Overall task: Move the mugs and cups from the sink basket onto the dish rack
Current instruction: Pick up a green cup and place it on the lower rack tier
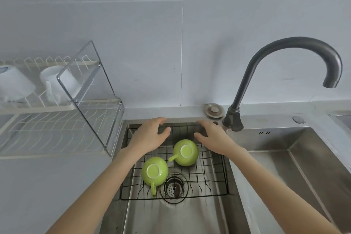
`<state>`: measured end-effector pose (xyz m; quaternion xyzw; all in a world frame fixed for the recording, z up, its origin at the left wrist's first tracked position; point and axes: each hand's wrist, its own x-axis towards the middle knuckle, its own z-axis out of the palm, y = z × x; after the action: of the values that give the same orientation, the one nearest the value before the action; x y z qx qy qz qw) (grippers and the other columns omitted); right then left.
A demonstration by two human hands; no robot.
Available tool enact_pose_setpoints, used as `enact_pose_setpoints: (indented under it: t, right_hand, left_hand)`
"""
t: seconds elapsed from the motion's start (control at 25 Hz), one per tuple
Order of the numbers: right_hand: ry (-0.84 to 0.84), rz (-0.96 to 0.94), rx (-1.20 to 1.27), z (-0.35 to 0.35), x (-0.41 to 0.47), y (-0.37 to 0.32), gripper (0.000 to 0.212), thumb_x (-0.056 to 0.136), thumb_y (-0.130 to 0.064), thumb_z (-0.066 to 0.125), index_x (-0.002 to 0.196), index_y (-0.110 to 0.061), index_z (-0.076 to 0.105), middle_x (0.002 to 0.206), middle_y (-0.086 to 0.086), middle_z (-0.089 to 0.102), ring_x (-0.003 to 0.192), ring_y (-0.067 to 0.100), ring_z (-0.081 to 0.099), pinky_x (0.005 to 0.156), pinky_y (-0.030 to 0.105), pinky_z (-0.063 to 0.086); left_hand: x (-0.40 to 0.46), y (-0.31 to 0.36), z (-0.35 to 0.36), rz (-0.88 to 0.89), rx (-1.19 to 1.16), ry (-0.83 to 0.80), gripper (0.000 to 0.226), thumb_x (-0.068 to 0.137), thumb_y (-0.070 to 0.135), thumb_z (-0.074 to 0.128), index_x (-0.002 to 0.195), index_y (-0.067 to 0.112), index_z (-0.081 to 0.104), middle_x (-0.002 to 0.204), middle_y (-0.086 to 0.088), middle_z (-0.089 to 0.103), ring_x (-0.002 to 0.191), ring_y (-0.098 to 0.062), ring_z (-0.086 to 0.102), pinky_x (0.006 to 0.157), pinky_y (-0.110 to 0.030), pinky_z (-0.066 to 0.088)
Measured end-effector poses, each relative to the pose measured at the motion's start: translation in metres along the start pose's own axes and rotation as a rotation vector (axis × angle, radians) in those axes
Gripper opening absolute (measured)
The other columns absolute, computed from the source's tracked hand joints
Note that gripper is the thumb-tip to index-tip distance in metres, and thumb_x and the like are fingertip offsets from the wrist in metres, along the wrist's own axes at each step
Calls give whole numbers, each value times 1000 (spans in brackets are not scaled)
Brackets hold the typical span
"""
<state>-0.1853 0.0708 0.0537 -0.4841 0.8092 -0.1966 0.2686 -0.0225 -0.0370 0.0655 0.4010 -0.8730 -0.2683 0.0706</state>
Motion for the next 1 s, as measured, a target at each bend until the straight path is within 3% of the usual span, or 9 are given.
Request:
enact_pose_setpoints:
  t: [0.4, 0.56, 0.8, 1.0]
  right_hand:
    - [-110, 364, 330, 71, 45, 56, 50, 93, -24, 46, 140, -11, 33, 134, 14, 53, 124, 27, 49, 99, 31, 39]
    - [-114, 496, 481, 92, 58, 71, 53, 93, -21, 46, 141, -10, 29, 128, 15, 57, 119, 28, 52, 89, 27, 38]
    - [-111, 611, 616, 124, 76, 87, 50, 94, -25, 45, 140, -9, 32, 133, 13, 53, 124, 28, 49, 101, 34, 38]
    - [-63, 674, 752, 138, 89, 98, 50, 93, -25, 48, 139, -8, 33, 134, 15, 53, 124, 28, 49, 98, 30, 38]
  left_hand:
    - [54, -39, 89, -220, -206, -251, 52, 88, 35, 52, 134, 13, 40, 139, -8, 49, 126, -21, 47, 105, -33, 36]
    - [71, -48, 120, -272, -234, -327, 57, 86, 34, 55, 135, 10, 38, 141, -11, 46, 129, -23, 45, 107, -34, 35]
    - [93, -61, 155, -310, -237, -347, 63, 84, 34, 59, 136, 8, 34, 143, -13, 41, 131, -25, 41, 107, -35, 34]
    - [105, -70, 178, -323, -235, -334, 65, 83, 31, 61, 137, 8, 33, 143, -14, 39, 130, -26, 40, 108, -35, 32]
